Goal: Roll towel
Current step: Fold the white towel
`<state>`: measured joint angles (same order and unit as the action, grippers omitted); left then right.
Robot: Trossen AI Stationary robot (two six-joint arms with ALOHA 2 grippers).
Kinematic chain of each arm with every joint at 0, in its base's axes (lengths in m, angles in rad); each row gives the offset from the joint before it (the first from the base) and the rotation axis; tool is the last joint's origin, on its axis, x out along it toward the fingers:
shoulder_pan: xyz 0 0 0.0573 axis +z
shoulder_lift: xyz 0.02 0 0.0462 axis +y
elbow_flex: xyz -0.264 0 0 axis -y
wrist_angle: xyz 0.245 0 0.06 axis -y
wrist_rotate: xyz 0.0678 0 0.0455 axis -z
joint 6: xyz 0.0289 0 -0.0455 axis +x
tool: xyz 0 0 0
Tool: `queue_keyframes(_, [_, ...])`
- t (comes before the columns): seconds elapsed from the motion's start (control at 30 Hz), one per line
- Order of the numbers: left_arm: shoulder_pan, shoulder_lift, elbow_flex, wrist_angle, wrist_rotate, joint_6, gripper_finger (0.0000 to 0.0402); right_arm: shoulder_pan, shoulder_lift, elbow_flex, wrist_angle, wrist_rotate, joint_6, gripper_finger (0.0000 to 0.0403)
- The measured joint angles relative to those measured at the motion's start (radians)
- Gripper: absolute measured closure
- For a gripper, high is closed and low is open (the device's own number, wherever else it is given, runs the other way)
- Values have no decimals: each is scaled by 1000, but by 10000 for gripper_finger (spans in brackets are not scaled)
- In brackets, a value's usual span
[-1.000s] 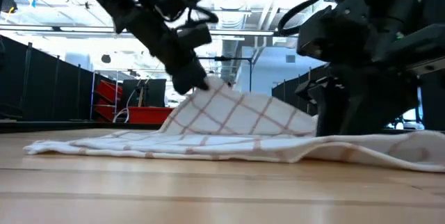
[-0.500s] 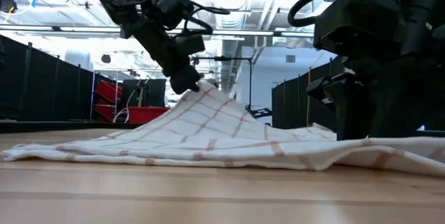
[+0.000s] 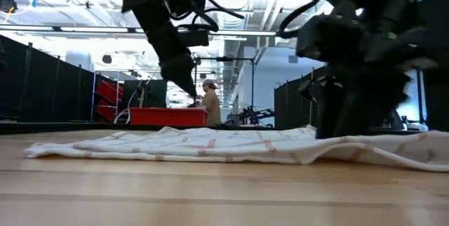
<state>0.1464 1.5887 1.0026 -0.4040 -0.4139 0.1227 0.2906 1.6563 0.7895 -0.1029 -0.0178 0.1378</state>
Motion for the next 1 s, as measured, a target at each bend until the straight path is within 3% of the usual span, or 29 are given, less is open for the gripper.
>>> queue_keyframes(0.2, [-144,1,-140,106,71,-189,254,-37,-145,0,-57,15,-24,275])
queue_keyframes(0.33, [-222,2,-243,338,71,-330,254,-115,-174,2,-112,158,-51,275])
queue_keyframes(0.4, [-254,2,-263,367,70,-391,254,-187,-155,2,-127,180,-59,275])
queue_keyframes(0.73, [-389,75,-267,402,67,-595,264,-546,-70,2,-181,175,-150,275])
queue_keyframes(0.9, [-427,191,-258,445,42,-623,265,-623,-43,2,-194,51,-174,275])
queue_keyframes(1.0, [-440,202,-256,436,34,-632,265,-621,-28,0,-252,42,-188,275])
